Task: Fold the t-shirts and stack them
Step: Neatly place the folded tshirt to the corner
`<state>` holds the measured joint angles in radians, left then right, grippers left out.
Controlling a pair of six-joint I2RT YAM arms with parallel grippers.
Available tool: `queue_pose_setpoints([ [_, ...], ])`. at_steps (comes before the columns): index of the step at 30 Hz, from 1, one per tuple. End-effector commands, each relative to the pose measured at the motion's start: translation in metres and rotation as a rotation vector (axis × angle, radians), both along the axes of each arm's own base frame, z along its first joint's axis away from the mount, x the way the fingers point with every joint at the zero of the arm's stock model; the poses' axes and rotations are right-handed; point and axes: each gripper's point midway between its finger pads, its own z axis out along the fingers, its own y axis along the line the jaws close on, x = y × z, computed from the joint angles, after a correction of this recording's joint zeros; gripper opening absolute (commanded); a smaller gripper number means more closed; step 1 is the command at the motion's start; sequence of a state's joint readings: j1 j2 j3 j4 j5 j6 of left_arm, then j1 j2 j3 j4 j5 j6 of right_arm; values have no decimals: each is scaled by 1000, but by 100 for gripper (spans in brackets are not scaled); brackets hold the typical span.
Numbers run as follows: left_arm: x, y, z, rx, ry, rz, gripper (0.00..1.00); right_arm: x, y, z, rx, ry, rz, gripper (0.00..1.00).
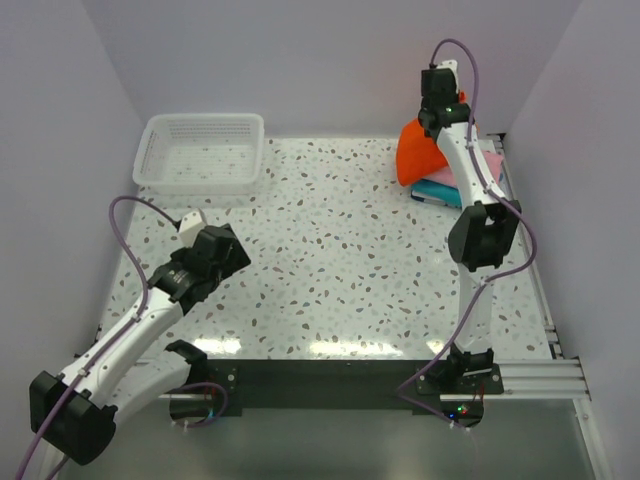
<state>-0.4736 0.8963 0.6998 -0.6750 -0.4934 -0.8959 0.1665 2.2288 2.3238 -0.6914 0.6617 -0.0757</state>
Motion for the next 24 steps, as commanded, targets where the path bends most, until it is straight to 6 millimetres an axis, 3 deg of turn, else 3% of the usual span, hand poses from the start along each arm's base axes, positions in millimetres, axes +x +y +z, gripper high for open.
queue_pose_setpoints([
  [1,11,-1,19,-1,-53,6,100,-8,-14,71,74,-186,-25,0],
  [5,12,-2,18,3,-47,3,100,-7,-29,61,107,-171,-39,0],
  [12,15,-4,16,6,-41,1,100,-8,-55,27,187,-136,-88,0],
  [23,15,-2,13,20,-32,5,100,-10,-68,-7,190,-68,-111,0],
  [24,15,-2,13,21,-32,7,100,-13,-83,-9,186,-66,-139,0],
])
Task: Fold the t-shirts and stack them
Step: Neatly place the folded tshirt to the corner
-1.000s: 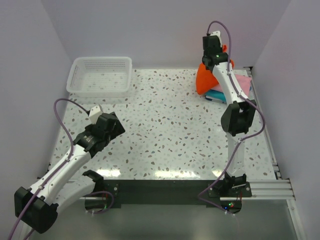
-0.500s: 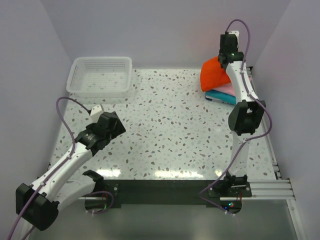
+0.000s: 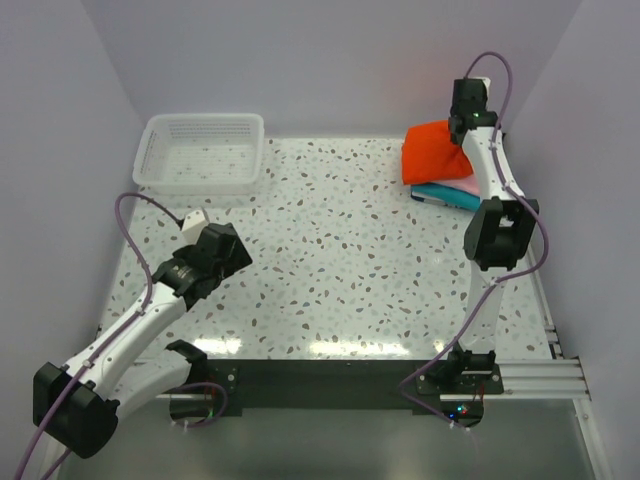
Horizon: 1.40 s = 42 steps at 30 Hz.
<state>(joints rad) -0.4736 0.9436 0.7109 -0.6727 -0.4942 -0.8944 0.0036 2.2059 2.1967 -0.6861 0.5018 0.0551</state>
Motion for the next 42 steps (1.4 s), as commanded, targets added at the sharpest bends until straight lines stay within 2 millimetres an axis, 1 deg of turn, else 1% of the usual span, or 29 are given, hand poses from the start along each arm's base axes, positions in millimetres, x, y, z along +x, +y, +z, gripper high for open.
queue_pose_setpoints([
  [1,12,0,19,5,-62,6,100,-4,-20,38,-5,-101,-51,0],
  [6,12,0,19,11,-60,8,100,-14,-35,31,-19,-62,-82,0],
  [7,12,1,19,13,-61,8,100,-17,-38,34,-19,-65,-88,0],
  [9,12,1,17,15,-56,9,100,-21,-43,29,-12,-50,-94,0],
  [10,12,1,18,14,-59,12,100,-24,-45,32,-13,-54,-100,0],
  [11,12,1,17,16,-56,10,100,-26,-46,31,-15,-46,-102,0],
  [17,13,1,16,18,-54,7,100,-36,-48,22,1,-9,-114,7],
  [19,13,1,15,20,-50,7,100,-41,-54,20,-16,7,-141,10],
  [20,12,1,14,21,-49,7,100,-45,-56,18,-20,25,-146,14],
  [21,13,1,15,19,-49,6,100,-47,-58,17,-22,34,-151,21],
  [22,13,1,15,20,-50,5,100,-49,-60,15,-23,43,-157,27],
  [23,13,0,15,18,-51,2,100,-52,-62,13,-22,59,-163,42],
  [25,13,0,14,20,-47,0,100,-57,-66,14,-25,62,-189,46],
  [26,14,-1,15,16,-49,-2,100,-60,-69,15,-18,58,-205,52],
  [28,13,-1,13,19,-44,-3,100,-61,-71,20,-14,49,-212,68],
  [29,13,-1,13,16,-44,-4,100,-61,-71,23,-13,43,-211,78],
  [30,13,-2,13,14,-43,-6,100,-61,-70,26,-10,39,-207,86],
  [31,13,-2,14,13,-45,-6,100,-62,-69,30,-2,30,-201,99],
  [32,13,-2,13,12,-43,-7,100,-60,-66,32,8,22,-185,99],
  [35,14,-3,15,10,-50,-8,100,-50,-47,39,84,-14,-73,99],
  [36,14,-3,15,11,-50,-9,100,-45,-34,38,136,-23,-9,99],
  [37,14,-2,15,12,-49,-10,100,-44,-28,44,157,-41,22,99],
  [39,14,-3,16,8,-53,-9,100,-39,-17,45,190,-59,78,99],
  [40,14,-4,17,5,-57,-10,100,-36,-8,44,223,-67,118,99],
  [42,14,-4,16,6,-56,-13,100,-33,-3,45,237,-74,150,99],
])
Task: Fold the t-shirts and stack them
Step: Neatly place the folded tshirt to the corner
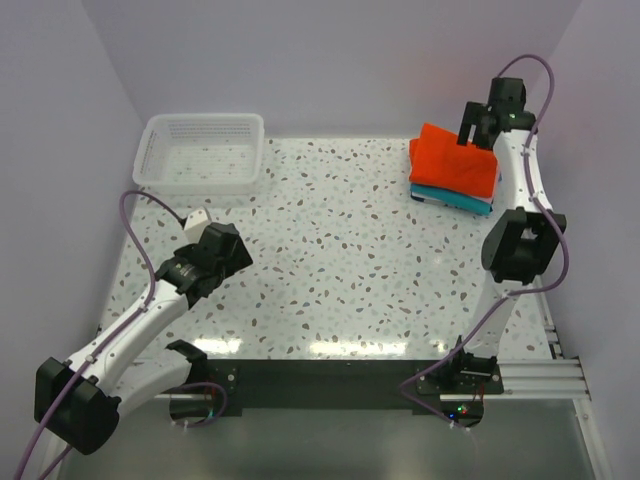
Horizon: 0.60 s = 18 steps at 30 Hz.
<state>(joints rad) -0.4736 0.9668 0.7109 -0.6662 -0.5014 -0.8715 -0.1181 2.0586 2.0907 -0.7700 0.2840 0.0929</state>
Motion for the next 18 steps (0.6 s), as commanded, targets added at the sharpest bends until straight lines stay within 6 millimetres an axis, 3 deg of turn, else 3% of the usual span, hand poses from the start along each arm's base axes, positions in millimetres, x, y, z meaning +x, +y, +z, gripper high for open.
queue_pose_setpoints([
  [1,14,-5,20,-24,-74,-6,100,13,30,30,83,-108,152,99],
  [9,15,-6,24,-28,-85,-8,100,30,38,-9,127,-58,193,99],
  [11,15,-6,26,-30,-92,-6,100,35,34,-14,109,-57,186,99],
  [18,15,-5,26,-29,-93,1,100,45,24,-60,89,24,151,99],
])
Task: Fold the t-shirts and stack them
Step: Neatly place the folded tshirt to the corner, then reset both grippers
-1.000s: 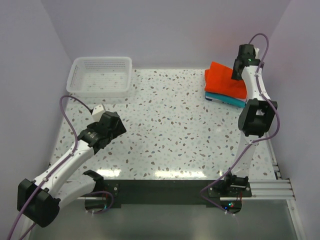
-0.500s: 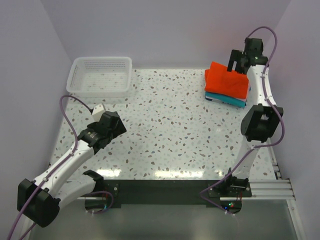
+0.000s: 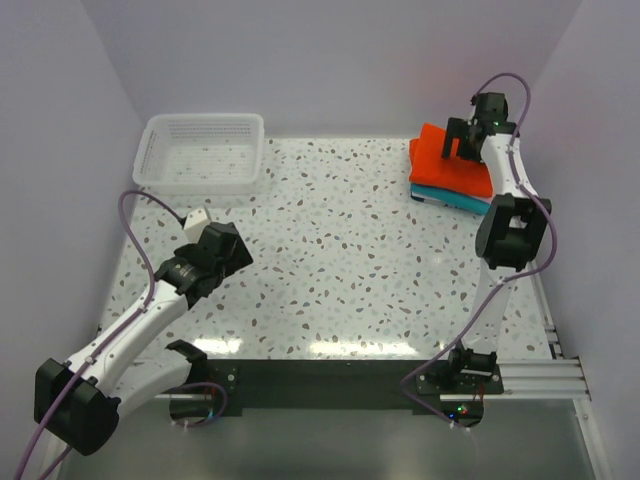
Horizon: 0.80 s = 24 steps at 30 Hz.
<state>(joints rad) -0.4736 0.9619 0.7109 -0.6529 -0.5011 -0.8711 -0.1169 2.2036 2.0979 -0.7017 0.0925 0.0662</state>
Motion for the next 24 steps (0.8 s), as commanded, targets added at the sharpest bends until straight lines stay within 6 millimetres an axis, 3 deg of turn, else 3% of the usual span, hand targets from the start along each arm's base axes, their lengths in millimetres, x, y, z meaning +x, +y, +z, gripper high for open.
queue_pose_setpoints([
  [1,12,-3,23,-19,-73,2,100,12,-8,-1,-39,-15,-14,99],
  [6,12,-3,24,-20,-77,4,100,12,-10,-11,-50,11,-17,99],
  [11,12,-4,25,-23,-77,2,100,15,-6,17,-41,-44,2,99],
  [15,13,-5,28,-29,-84,0,100,8,-1,60,-36,-122,12,99],
  [17,12,-5,31,-36,-93,-2,100,3,2,73,-32,-143,20,99],
  [18,13,-5,32,-39,-96,-3,100,-3,4,91,-28,-176,29,99],
  [23,10,-7,37,-58,-113,-13,100,-28,17,127,-27,-236,38,99],
  [24,10,-7,38,-65,-119,-11,100,-42,15,139,-42,-258,-1,99],
])
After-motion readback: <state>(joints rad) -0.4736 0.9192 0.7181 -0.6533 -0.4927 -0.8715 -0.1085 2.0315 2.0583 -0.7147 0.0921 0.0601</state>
